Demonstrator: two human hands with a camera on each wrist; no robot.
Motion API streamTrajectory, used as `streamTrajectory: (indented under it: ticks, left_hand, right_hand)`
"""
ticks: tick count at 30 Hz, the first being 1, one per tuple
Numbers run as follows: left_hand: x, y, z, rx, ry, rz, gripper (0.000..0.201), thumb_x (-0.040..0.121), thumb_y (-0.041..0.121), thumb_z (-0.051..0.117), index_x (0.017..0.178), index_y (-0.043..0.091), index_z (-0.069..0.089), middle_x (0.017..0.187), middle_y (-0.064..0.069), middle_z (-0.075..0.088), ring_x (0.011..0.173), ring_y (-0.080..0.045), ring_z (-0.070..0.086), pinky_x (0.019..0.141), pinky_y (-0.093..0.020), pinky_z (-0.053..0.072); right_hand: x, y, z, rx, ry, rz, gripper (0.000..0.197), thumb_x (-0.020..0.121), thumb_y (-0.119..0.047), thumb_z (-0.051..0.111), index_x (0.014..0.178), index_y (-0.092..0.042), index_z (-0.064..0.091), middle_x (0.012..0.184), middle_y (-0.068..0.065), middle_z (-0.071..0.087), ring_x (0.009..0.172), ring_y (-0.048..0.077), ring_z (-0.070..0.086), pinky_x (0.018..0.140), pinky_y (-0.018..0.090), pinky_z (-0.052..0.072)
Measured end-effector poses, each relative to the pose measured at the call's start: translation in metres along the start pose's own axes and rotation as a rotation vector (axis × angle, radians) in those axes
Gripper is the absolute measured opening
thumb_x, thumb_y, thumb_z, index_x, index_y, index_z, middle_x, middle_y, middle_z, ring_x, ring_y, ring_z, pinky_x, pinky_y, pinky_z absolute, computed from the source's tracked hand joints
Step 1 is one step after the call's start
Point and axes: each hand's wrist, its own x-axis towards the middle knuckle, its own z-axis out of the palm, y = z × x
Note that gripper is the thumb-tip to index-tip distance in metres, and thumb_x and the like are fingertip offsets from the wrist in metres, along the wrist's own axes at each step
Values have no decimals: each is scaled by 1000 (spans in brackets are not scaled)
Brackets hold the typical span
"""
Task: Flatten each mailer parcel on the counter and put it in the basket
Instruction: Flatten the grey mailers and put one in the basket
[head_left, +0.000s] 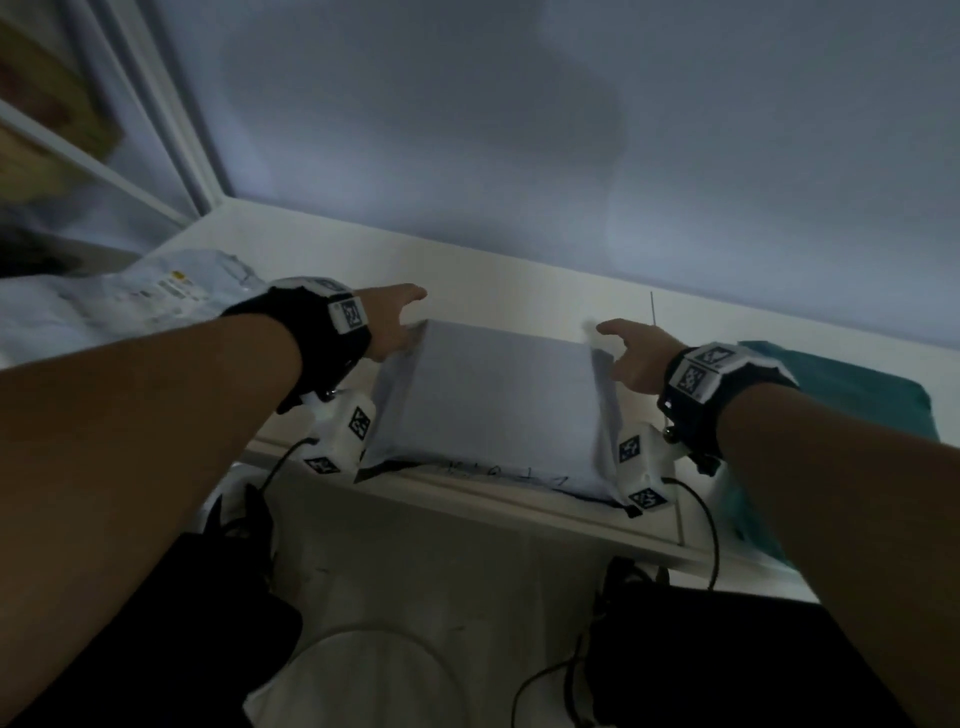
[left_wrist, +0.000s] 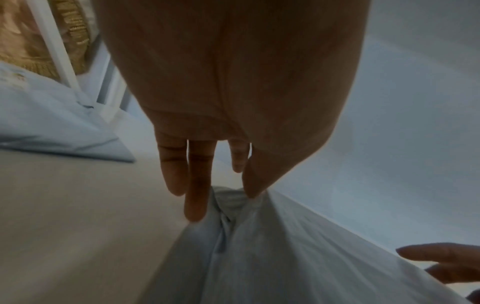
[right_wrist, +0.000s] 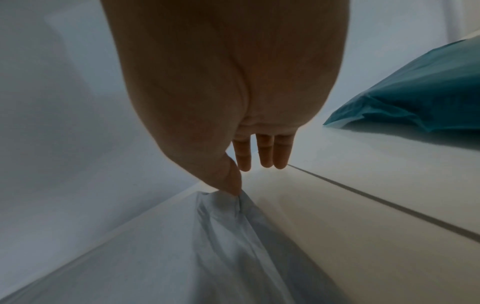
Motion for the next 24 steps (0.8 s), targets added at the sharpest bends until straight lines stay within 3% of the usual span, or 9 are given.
streamTrajectory:
  ticks: [2,4,6,11,14,18,20,22,24]
  left_hand:
    - [9,4,7,15,-40,-9,69,94,11,55,153,18,18,155,-10,31,113,-35,59,78,-34,51]
    - [14,6,16,46,-76,-25,68,91,3,51,152,17,24,149,-16,38,121,-37,52,92,-39,49]
    - [15,8,21,152,-30,-17,58,89,9,54,145,15,38,142,-17,45,125,-37,49,99,-40,44]
    - [13,10,12,271,70,3,28,90,15,56,115,7,67,122,-15,63,113,-31,58,89,-32,45]
    - [9,5,5,223,116,3,25,93,17,53,114,7,64,125,-16,60,115,-31,55,88,-31,43]
    - [1,2,-9,83,148,-38,22,95,14,46,108,2,59,121,-22,59,109,-34,56,84,-32,41]
    - [-7,4,-19,7,193,-52,19,96,14,44,106,4,56,111,-22,59,92,-32,57,73,-32,41]
    - [-15,5,-29,-87,246,-65,13,96,12,42,101,8,53,95,-18,57,70,-30,55,58,-31,44]
    - [-22,6,-39,-220,260,-64,12,95,10,42,99,9,53,88,-16,56,65,-32,58,58,-39,53]
  right_hand:
    - [6,-1,3,-97,-5,15,52,97,-30,48,148,-33,37,151,10,39,135,38,41,111,45,36]
    - [9,-2,12,-134,2,28,49,97,-37,45,145,-41,38,151,11,37,136,40,38,114,47,31]
    - [9,-3,25,-150,38,15,43,95,-39,45,138,-42,46,143,12,45,129,42,43,112,48,32]
    - [1,-8,20,-90,106,-40,22,95,-21,46,111,-15,59,123,16,59,114,38,55,95,39,42]
    - [-6,-12,7,7,56,-124,10,92,-5,46,95,-8,55,115,21,62,110,34,58,91,37,45]
    - [-19,-21,-7,213,23,-91,12,91,-1,42,90,-10,50,91,17,63,81,32,63,54,28,46]
    - [-25,-26,-18,289,18,-78,13,91,-1,43,89,-12,50,83,16,67,64,27,65,42,21,43]
    - [-33,-31,-32,330,36,-88,15,91,-4,47,84,-17,50,81,15,69,54,20,63,41,20,39]
    - [-40,-37,-46,368,74,-100,15,90,-5,49,83,-18,50,79,16,70,53,20,63,43,21,37]
